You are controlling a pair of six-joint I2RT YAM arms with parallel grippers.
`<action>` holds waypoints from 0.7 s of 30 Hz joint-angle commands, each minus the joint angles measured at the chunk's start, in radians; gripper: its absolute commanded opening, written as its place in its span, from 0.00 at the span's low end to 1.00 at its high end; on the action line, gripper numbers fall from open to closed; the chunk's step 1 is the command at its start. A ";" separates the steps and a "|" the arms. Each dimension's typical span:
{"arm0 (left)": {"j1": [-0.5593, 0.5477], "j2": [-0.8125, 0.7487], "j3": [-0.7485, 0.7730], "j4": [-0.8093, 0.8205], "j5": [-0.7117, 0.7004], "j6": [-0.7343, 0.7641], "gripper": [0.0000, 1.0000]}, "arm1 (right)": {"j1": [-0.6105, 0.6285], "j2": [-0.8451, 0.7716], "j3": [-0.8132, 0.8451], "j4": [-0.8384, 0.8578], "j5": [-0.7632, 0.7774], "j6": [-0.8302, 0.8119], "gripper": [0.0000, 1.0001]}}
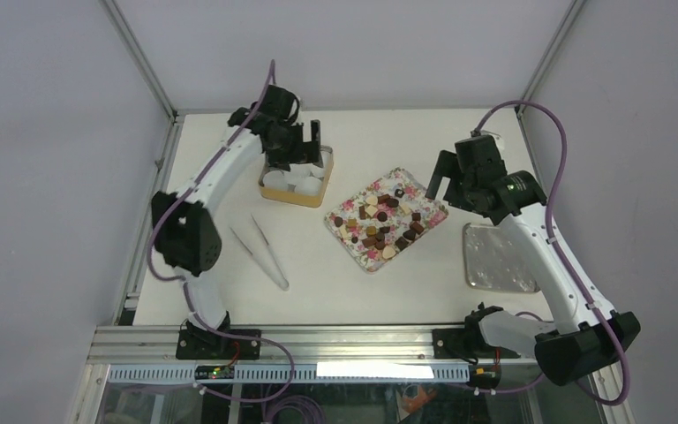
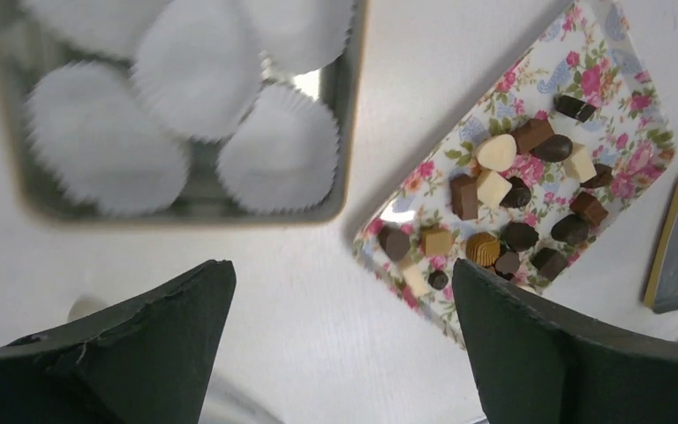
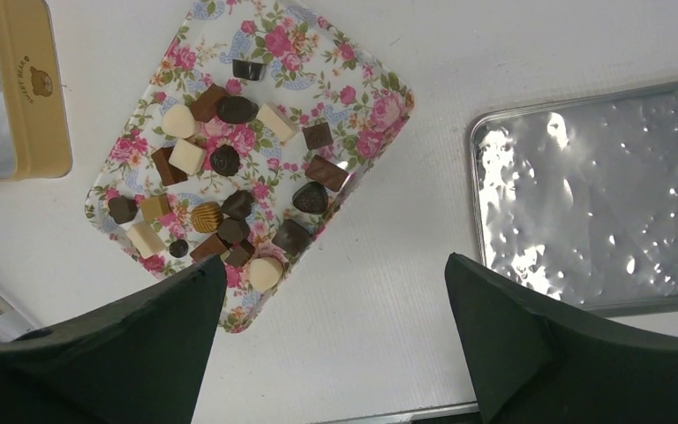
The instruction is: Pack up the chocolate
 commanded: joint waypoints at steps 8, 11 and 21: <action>-0.060 -0.772 -0.732 -0.172 -0.398 -0.709 0.99 | -0.005 -0.045 -0.035 0.038 -0.088 0.011 0.99; -0.117 -0.814 -0.852 -0.173 -0.433 -0.863 0.99 | -0.005 -0.045 -0.052 0.054 -0.123 0.022 0.99; -0.369 -0.691 -0.924 -0.170 -0.666 -1.093 0.99 | -0.005 -0.066 -0.075 0.101 -0.185 0.013 0.99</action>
